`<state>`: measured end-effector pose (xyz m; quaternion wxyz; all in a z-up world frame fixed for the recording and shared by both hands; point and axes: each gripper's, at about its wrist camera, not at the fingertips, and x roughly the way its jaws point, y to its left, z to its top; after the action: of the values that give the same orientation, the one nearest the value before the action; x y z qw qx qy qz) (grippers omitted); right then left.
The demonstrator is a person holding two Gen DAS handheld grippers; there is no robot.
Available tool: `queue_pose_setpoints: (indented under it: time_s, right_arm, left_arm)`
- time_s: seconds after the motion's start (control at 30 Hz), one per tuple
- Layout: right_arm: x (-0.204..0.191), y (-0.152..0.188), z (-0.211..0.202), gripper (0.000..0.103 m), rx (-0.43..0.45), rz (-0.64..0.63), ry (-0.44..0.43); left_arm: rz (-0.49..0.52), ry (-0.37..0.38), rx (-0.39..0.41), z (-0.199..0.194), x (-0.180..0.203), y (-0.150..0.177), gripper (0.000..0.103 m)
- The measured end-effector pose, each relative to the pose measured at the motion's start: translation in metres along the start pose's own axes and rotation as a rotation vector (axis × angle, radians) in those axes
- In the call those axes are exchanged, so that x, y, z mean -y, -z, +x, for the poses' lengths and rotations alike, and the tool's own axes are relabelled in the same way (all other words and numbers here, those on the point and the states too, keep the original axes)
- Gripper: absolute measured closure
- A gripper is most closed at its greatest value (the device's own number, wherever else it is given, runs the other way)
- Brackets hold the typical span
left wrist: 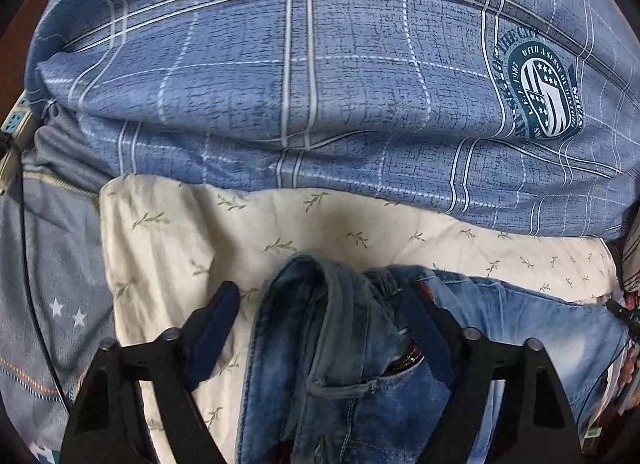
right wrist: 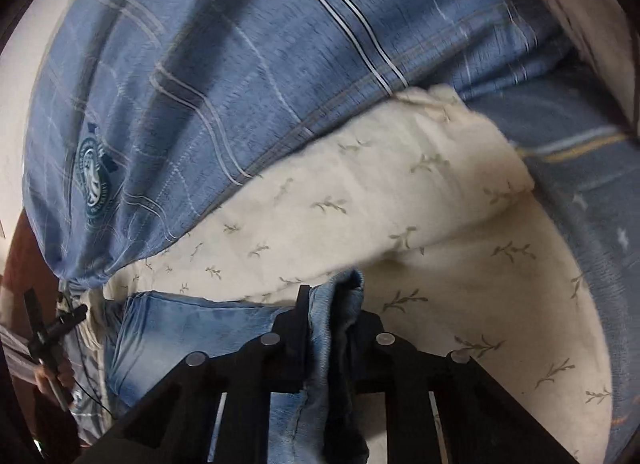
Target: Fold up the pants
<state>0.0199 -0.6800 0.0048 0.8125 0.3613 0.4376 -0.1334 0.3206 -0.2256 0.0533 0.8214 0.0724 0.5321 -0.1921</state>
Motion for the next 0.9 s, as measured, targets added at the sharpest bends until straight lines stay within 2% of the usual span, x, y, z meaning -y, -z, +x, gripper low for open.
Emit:
queue_pose_setpoints:
  time_s: [0.13, 0.23, 0.33, 0.53, 0.57, 0.6, 0.63, 0.7, 0.8, 0.9]
  right_arm:
    - [-0.015, 0.001, -0.009, 0.090, 0.047, -0.049, 0.030]
    - [-0.020, 0.000, -0.007, 0.090, 0.049, -0.062, 0.046]
    - [-0.018, -0.001, -0.007, 0.090, 0.047, -0.058, 0.046]
    - [-0.020, -0.001, -0.007, 0.090, 0.052, -0.071, 0.053]
    - [-0.020, -0.002, -0.007, 0.090, 0.050, -0.073, 0.055]
    - [-0.021, -0.002, -0.006, 0.090, 0.051, -0.075, 0.056]
    - [-0.022, -0.003, -0.007, 0.090, 0.054, -0.075, 0.057]
    - [-0.024, -0.004, -0.009, 0.091, 0.063, -0.075, 0.049]
    - [-0.031, -0.005, -0.016, 0.092, 0.080, -0.089, 0.043]
    - [-0.041, -0.006, -0.031, 0.092, 0.121, -0.106, 0.034]
  left_arm:
    - [-0.017, 0.023, -0.025, 0.012, 0.006, -0.007, 0.028]
    - [-0.032, 0.052, -0.070, 0.022, 0.013, -0.004, 0.052]
    - [-0.029, 0.043, -0.109, 0.032, 0.020, -0.001, 0.053]
    - [-0.062, 0.011, -0.122, 0.048, 0.021, -0.007, 0.053]
    - [-0.065, 0.014, -0.125, 0.051, 0.022, -0.008, 0.061]
    - [-0.073, 0.020, -0.123, 0.053, 0.024, -0.009, 0.070]
    - [-0.080, 0.033, -0.124, 0.055, 0.025, -0.010, 0.085]
    - [-0.078, 0.043, -0.108, 0.059, 0.032, -0.010, 0.094]
    - [-0.083, 0.048, -0.066, 0.051, 0.032, -0.009, 0.095]
    - [-0.088, 0.084, 0.001, 0.023, 0.031, -0.008, 0.095]
